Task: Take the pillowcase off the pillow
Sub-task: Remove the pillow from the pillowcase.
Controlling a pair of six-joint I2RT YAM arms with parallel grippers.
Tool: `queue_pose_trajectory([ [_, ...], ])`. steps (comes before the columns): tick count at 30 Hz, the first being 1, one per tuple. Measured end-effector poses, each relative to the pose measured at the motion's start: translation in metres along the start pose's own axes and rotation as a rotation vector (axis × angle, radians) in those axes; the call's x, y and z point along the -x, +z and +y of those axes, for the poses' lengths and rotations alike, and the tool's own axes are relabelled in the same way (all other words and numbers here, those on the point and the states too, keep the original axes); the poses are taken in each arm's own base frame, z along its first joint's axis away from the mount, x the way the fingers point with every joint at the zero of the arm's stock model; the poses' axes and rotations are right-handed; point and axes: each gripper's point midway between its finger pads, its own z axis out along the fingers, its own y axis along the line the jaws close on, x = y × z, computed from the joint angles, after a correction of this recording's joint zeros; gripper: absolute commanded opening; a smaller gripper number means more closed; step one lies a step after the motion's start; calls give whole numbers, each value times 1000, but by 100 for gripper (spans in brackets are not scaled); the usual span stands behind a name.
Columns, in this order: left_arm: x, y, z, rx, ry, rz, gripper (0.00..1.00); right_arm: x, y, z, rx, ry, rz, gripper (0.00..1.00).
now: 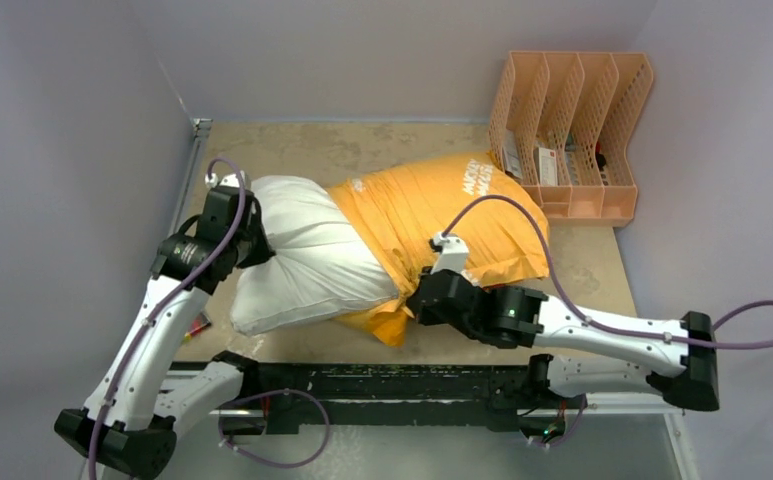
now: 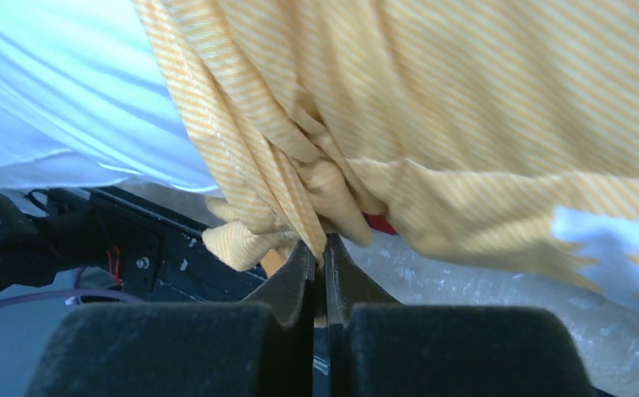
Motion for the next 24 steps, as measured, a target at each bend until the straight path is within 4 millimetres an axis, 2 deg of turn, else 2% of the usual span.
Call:
queue_pose_trajectory([
  [2,6,6,1,11,-2,4,0,-6,-5,-11,21,49,-4,0],
  [3,7,10,2,15,-6,16,0,-7,-8,-13,39,63,-7,4],
  [6,9,17,3,8,-14,37,0,-5,-17,-4,119,64,-7,20],
  [9,17,19,8,22,-1,16,0,-9,-25,1,148,-38,47,25],
  [10,19,20,11,29,-2,5,0,-8,-27,3,142,-67,63,33],
  [12,24,20,14,39,-1,-14,0,7,-32,17,129,-121,69,40],
  [14,24,18,16,35,0,-28,0,33,-38,39,154,-146,28,56],
  [15,22,16,17,32,-2,-33,0,46,-42,47,163,-148,-3,65],
  [16,19,14,18,26,-6,-41,0,56,-46,49,160,-146,-32,71],
  [18,12,10,20,11,-20,-53,0,77,-51,45,125,-140,-109,76],
  [20,7,6,20,-2,-34,-58,0,89,-51,32,60,-133,-156,78],
  [24,5,5,20,-7,-51,-57,0,99,-31,-1,-90,-117,-162,82],
])
